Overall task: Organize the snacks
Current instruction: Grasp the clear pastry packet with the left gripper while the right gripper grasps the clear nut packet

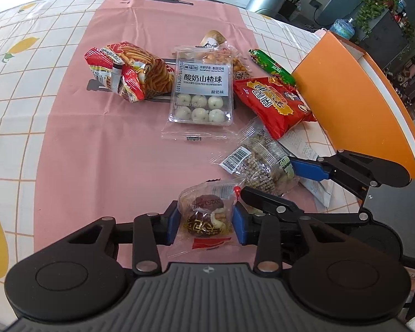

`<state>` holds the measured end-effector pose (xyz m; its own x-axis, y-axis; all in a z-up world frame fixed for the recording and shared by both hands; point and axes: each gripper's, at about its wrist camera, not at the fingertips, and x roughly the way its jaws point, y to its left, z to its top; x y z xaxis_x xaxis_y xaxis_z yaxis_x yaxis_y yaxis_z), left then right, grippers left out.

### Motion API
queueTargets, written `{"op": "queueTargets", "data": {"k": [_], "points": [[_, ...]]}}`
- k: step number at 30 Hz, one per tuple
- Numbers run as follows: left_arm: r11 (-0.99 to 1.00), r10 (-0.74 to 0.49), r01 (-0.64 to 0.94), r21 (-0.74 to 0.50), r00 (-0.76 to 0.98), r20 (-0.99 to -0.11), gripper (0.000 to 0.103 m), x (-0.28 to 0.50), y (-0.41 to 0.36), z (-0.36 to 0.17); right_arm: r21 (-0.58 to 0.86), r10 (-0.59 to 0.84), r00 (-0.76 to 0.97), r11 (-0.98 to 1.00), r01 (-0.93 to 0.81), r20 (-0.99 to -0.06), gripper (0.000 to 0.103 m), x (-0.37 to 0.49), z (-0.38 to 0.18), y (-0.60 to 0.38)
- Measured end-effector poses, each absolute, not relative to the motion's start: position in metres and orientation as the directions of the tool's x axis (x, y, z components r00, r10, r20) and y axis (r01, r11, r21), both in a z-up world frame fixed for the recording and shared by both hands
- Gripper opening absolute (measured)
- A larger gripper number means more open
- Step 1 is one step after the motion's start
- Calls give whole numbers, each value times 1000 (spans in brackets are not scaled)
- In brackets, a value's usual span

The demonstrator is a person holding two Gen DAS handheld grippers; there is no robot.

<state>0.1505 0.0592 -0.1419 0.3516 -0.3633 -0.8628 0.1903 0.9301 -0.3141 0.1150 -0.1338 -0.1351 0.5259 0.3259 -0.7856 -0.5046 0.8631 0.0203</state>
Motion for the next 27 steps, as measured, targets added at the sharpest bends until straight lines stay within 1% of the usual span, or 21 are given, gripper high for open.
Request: {"op": "queueTargets", "data": {"k": [7,15,20,27], "points": [[938,-346,155,-310,386,-855,44,148,65,-128,26,334,512,856,-517,-791,49,112,-130,-132],[952,-305,114,-284,430,-850,44,144,70,-107,76,352,474,858,-508,-807,46,105,-113,-133],[951,-305,105,-290,459,-835,44,138,71,-93,78,340,457,862,-500,-822,42,99,-104,-131],[946,-320,114,-305,497,-807,44,129,67,-71,75,330,424,853,-516,-843,40,94,-86,-129]]}}
